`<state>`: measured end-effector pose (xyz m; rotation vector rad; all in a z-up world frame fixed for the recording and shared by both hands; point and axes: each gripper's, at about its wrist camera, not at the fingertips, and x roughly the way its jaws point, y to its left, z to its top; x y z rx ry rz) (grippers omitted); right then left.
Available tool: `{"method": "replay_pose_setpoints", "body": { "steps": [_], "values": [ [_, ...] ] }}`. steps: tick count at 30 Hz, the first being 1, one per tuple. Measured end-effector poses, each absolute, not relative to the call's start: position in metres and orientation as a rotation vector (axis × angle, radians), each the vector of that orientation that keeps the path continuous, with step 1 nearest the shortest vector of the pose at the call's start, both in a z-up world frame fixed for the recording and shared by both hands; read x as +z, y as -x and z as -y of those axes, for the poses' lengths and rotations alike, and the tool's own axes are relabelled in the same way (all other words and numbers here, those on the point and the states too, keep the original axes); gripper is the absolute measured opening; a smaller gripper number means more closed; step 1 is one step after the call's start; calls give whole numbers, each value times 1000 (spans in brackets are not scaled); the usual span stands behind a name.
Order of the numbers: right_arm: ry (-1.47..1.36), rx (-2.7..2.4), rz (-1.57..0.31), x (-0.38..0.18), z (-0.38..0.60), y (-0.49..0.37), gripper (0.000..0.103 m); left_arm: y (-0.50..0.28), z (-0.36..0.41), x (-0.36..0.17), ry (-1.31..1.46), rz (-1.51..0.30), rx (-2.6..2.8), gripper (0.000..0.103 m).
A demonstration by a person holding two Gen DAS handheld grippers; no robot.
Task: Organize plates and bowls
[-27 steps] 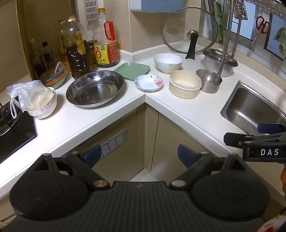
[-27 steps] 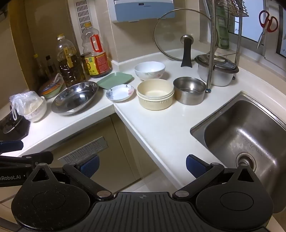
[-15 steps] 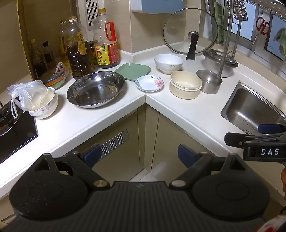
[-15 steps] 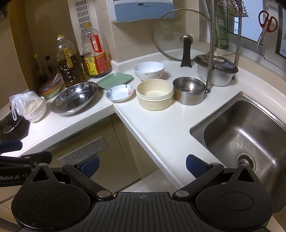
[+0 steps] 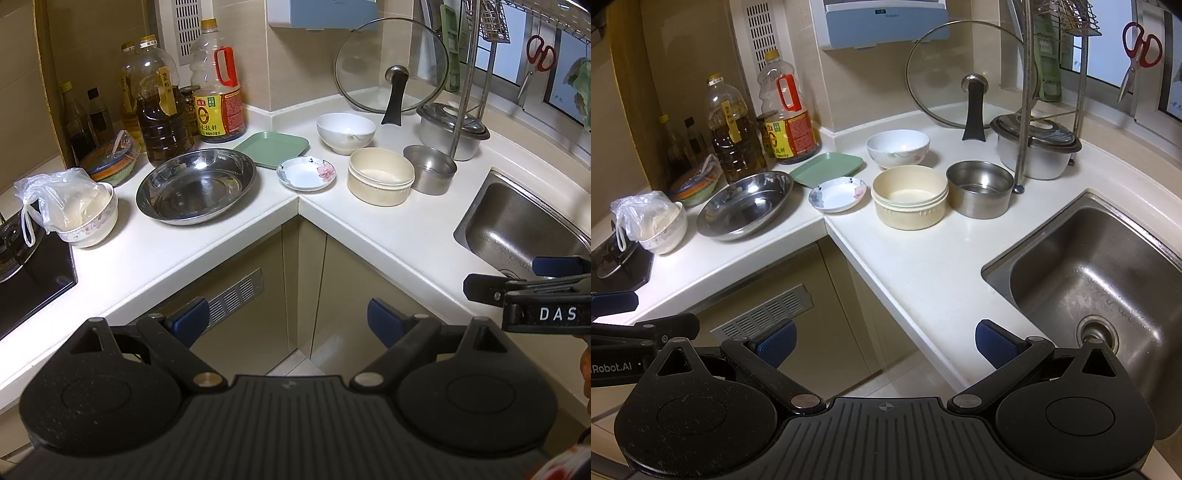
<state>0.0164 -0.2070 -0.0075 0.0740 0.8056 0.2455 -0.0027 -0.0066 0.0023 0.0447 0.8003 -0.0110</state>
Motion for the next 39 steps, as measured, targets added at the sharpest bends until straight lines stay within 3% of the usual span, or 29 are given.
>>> {"method": "replay_pose_setpoints", "body": {
  "steps": [39],
  "values": [
    [-75, 243, -799, -7, 204, -18, 103, -1, 5, 6, -37, -798, -13, 92]
  ]
}}
